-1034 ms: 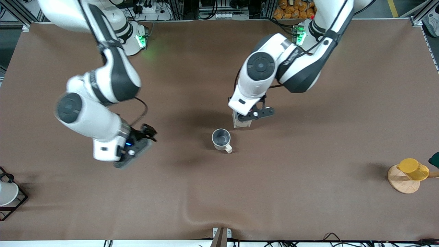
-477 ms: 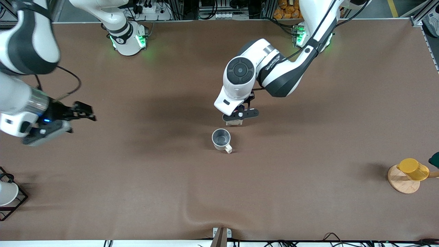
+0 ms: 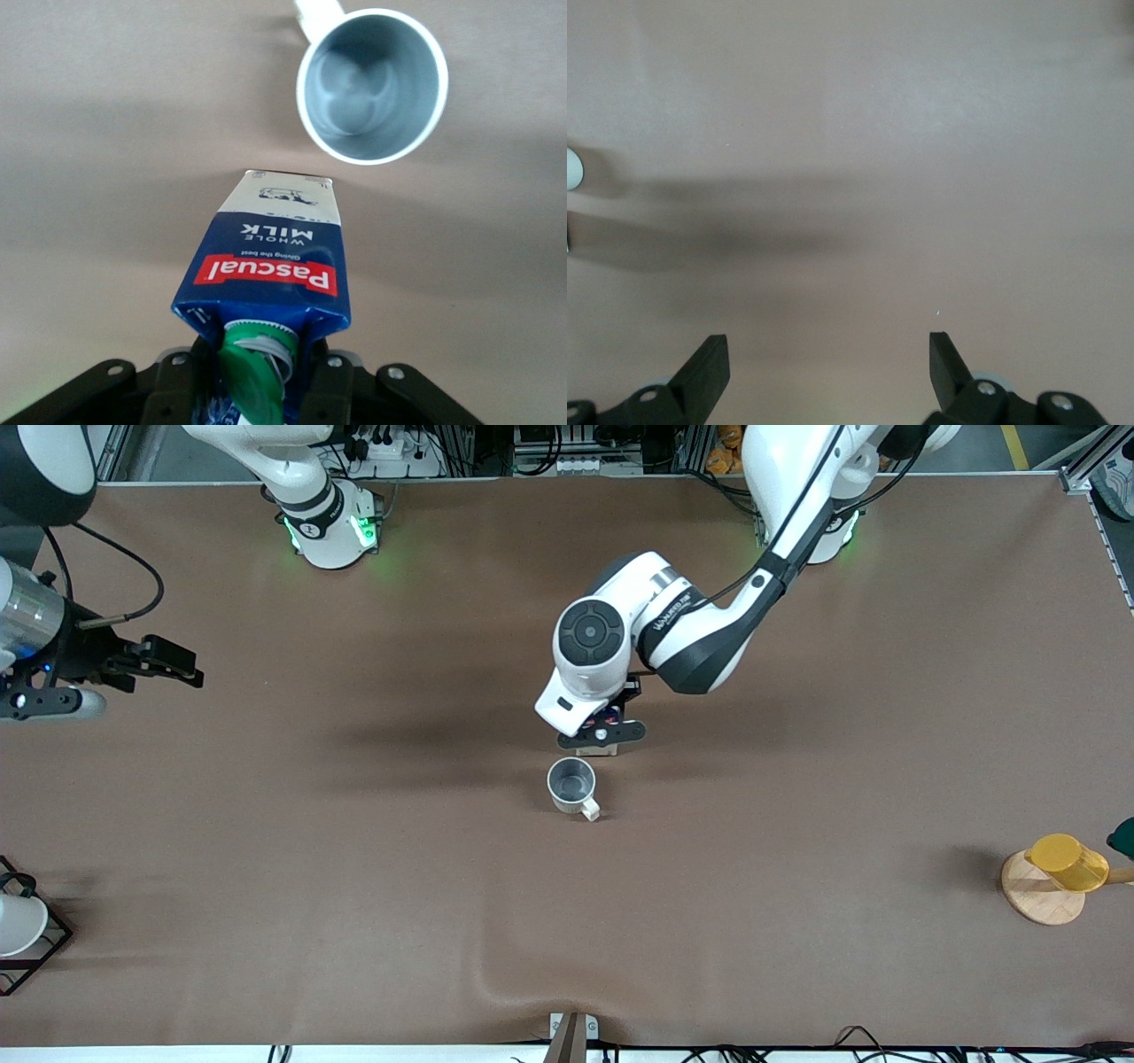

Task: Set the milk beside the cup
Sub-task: 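Withdraw the right gripper while the left gripper carries the carton beside the mug, then lower the milk carton beside the mug with the left gripper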

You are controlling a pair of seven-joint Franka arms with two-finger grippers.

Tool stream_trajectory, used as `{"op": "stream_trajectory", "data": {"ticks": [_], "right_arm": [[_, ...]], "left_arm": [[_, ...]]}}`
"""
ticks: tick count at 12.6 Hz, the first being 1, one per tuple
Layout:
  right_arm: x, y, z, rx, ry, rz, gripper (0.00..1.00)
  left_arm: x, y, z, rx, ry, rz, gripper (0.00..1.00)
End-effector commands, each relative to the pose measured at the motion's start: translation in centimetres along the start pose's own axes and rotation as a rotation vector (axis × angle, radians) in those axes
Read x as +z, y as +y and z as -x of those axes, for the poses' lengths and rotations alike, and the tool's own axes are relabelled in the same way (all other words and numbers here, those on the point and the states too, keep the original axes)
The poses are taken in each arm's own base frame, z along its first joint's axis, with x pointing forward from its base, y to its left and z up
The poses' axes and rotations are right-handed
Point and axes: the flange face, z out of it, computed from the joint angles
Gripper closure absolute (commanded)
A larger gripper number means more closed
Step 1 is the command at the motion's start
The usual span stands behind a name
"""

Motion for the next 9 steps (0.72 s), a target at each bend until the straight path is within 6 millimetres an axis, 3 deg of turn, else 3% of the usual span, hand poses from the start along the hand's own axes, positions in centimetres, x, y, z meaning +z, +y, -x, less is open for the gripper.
{"op": "stream_trajectory", "data": {"ticks": [1,9], "right_arm": [[-1.9,1.1,0.7,0.047,0.011,0.037,0.00],[-5.7,1.8,1.0,-0.013,0.068,0.094,0.00]], "left_arm": [[-1.2,0.4,-1.2,0.019,0.053,0.014,0.67],[0.0,1.6,-1.0,0.016,0.033,0.065,0.65]]}}
